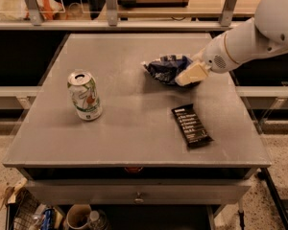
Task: Move blue chip bag near 7up can
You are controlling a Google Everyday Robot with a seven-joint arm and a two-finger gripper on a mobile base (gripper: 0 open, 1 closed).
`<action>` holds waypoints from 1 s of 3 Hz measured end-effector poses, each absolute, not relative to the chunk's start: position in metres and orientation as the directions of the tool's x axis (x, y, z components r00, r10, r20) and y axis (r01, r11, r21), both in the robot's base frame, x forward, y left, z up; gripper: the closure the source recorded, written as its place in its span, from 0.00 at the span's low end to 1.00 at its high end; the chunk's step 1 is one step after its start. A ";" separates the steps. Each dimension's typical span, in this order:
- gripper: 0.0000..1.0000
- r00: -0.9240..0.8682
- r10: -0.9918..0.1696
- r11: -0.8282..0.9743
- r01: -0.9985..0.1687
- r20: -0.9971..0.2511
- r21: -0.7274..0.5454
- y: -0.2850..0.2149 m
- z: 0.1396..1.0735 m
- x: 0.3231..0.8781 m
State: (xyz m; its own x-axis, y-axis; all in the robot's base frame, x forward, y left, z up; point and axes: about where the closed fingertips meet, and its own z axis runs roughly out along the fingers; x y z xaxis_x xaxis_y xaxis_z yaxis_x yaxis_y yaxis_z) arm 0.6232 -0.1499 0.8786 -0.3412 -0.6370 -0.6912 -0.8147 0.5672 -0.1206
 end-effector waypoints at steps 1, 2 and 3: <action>0.64 -0.325 -0.631 0.562 -0.818 -0.705 -0.126 -0.146 0.879 0.624; 0.87 -0.270 -0.627 0.532 -0.833 -0.731 -0.149 -0.133 0.897 0.614; 1.00 -0.230 -0.626 0.497 -0.854 -0.745 -0.154 -0.108 0.924 0.596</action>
Offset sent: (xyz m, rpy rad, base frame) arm -0.0239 0.0305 0.0456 0.0651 -0.1213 0.0991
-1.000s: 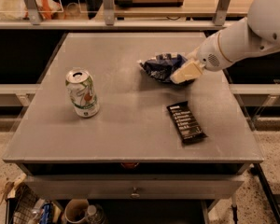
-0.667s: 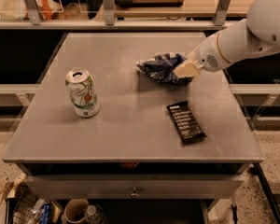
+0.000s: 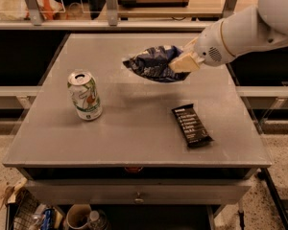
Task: Move blue chip bag near 7up can
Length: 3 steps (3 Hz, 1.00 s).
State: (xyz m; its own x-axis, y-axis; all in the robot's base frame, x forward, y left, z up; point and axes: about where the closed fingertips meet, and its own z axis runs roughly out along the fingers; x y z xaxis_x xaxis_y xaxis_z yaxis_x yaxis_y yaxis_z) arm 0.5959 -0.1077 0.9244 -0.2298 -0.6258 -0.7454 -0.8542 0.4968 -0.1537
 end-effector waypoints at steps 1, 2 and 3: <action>1.00 -0.199 -0.629 0.457 -0.877 -0.752 -0.150 -0.085 0.945 0.578; 1.00 -0.174 -0.622 0.421 -0.896 -0.763 -0.139 -0.065 0.954 0.567; 1.00 -0.174 -0.606 0.391 -0.915 -0.776 -0.100 -0.047 0.950 0.558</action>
Offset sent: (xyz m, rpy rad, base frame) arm -0.0417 0.0634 0.0381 0.0579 0.0067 0.1395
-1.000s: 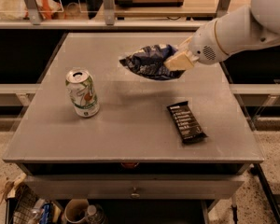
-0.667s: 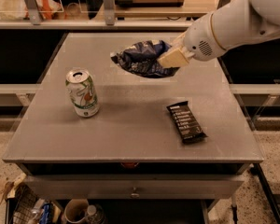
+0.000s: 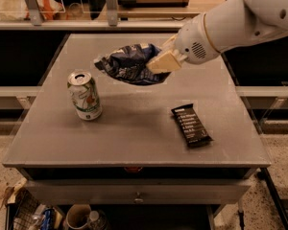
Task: Move blue chip bag near 7up can
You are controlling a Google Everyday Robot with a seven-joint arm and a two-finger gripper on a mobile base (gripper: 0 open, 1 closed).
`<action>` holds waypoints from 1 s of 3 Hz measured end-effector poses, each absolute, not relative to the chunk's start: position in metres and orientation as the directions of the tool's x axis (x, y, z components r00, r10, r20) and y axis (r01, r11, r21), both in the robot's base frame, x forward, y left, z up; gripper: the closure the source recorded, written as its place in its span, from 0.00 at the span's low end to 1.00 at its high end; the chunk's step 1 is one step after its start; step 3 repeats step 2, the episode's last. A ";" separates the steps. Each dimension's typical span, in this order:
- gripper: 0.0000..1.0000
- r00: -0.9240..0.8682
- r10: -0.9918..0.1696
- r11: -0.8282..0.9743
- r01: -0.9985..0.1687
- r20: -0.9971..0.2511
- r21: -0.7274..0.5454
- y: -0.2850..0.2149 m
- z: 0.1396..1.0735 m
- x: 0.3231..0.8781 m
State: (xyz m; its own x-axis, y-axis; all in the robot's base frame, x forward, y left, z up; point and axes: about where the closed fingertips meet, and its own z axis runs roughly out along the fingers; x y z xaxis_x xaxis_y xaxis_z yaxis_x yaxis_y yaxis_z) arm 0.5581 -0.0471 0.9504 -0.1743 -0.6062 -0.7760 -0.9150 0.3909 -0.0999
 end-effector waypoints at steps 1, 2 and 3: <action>1.00 -0.180 -0.595 0.363 -0.930 -0.783 -0.062 -0.031 0.941 0.554; 0.82 -0.240 -0.584 0.380 -0.925 -0.776 0.001 -0.027 0.928 0.555; 0.82 -0.240 -0.584 0.380 -0.925 -0.776 0.001 -0.027 0.928 0.555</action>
Offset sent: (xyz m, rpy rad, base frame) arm 0.0012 0.0208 -0.0399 0.0545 0.1910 -0.0344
